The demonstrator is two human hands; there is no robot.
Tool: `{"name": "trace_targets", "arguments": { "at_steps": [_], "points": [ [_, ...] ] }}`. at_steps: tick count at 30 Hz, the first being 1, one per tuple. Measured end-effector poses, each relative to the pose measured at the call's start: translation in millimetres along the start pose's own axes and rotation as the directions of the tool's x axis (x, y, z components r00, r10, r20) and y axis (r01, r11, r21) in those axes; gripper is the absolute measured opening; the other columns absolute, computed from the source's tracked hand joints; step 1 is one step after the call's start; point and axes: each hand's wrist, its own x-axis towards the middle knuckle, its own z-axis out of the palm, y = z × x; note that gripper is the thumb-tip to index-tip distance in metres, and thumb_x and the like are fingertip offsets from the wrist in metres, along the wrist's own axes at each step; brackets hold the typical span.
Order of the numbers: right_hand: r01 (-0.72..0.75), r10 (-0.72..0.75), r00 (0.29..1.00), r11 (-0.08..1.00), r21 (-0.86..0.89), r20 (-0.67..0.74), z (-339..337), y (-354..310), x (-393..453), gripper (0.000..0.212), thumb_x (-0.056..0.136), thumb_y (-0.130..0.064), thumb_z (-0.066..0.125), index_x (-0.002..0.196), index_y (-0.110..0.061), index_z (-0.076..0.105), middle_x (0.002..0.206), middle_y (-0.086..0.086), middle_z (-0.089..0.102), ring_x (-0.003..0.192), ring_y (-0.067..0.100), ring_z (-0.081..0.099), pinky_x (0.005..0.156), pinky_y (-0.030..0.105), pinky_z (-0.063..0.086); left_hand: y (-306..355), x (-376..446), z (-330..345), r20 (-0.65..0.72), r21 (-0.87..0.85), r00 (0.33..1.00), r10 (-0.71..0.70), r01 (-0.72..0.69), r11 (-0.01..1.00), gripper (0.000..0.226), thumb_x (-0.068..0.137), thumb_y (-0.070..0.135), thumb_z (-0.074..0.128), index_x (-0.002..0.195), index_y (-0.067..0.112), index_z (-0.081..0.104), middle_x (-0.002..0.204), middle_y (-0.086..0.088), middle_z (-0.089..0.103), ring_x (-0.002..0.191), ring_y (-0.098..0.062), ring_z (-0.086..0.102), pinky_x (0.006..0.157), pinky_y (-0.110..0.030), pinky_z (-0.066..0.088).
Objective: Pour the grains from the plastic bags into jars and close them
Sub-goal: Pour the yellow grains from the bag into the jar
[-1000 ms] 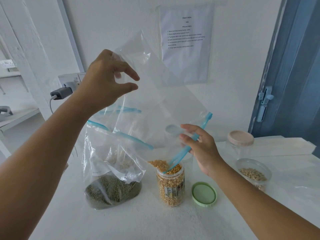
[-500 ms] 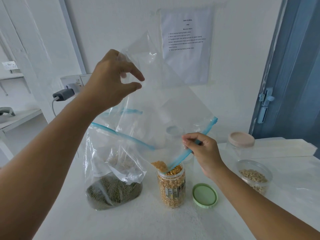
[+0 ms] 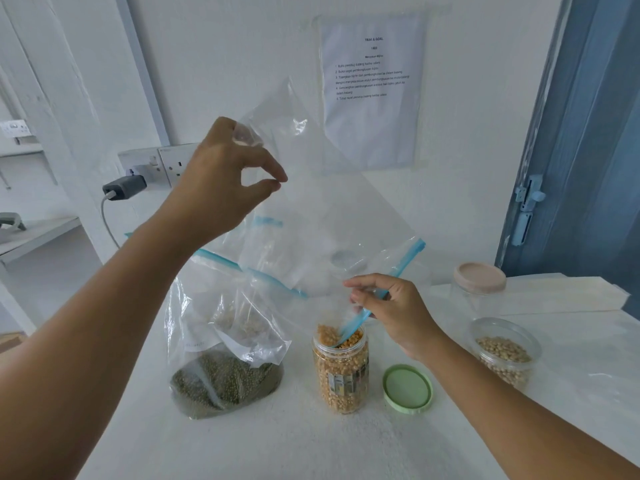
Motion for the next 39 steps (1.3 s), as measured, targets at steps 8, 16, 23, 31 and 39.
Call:
{"name": "trace_targets", "arguments": {
  "at_steps": [8,16,23,31,39],
  "points": [
    [0.016,-0.017,1.0,0.999,-0.052,-0.009,1.4,9.0,-0.9,0.031,0.097,-0.008,0.069,0.104,-0.035,0.082,0.084,0.003,0.071,0.089,0.021,0.069,0.091,0.03,0.056,-12.3,-32.6,-0.1,0.021,0.085,0.994,-0.106,0.104,0.991,0.022,0.091,0.031,0.078,0.111,0.04,0.079,0.165,-0.009,0.028,0.152,-0.033,0.02,0.123,-0.046,0.018],
    [-0.005,0.005,1.0,1.0,-0.027,0.003,1.9,11.1,0.3,0.029,0.097,-0.007,0.069,0.102,-0.031,0.082,0.077,0.002,0.068,0.084,0.017,0.065,0.095,0.034,0.054,9.5,-121.2,49.7,-0.476,-0.077,0.846,-0.239,0.23,0.97,0.015,0.092,0.028,0.078,0.096,0.042,0.077,0.15,-0.012,0.032,0.142,-0.039,0.026,0.118,-0.052,0.023],
    [-0.025,0.025,0.999,1.0,0.008,-0.021,-0.7,8.2,-1.0,0.029,0.096,-0.006,0.07,0.101,-0.031,0.083,0.088,0.008,0.073,0.094,0.03,0.071,0.088,0.031,0.057,25.6,-167.1,104.2,0.464,-0.578,0.676,-0.573,0.721,0.383,0.027,0.099,0.03,0.069,0.108,0.055,0.072,0.135,0.009,0.049,0.127,-0.015,0.049,0.103,-0.044,0.045],
    [-0.101,0.112,0.99,0.988,0.118,-0.09,2.0,7.7,0.7,0.028,0.096,-0.006,0.071,0.099,-0.031,0.083,0.084,0.007,0.073,0.088,0.019,0.072,0.09,0.033,0.059,25.3,-153.5,132.2,0.589,-0.539,0.603,-0.538,0.789,0.294,0.026,0.101,0.022,0.068,0.11,0.044,0.079,0.132,0.012,0.064,0.125,-0.011,0.052,0.106,-0.038,0.037],
    [-0.095,0.111,0.987,0.987,0.128,-0.12,4.4,-1.2,7.3,0.023,0.094,-0.008,0.073,0.1,-0.028,0.083,0.087,0.002,0.074,0.085,0.015,0.071,0.082,0.026,0.059,24.4,-134.6,144.4,0.406,-0.581,0.692,-0.597,0.7,0.415,0.024,0.095,0.01,0.073,0.085,0.031,0.08,0.101,-0.015,0.072,0.099,-0.028,0.066,0.079,-0.029,0.054]
  ]
}}
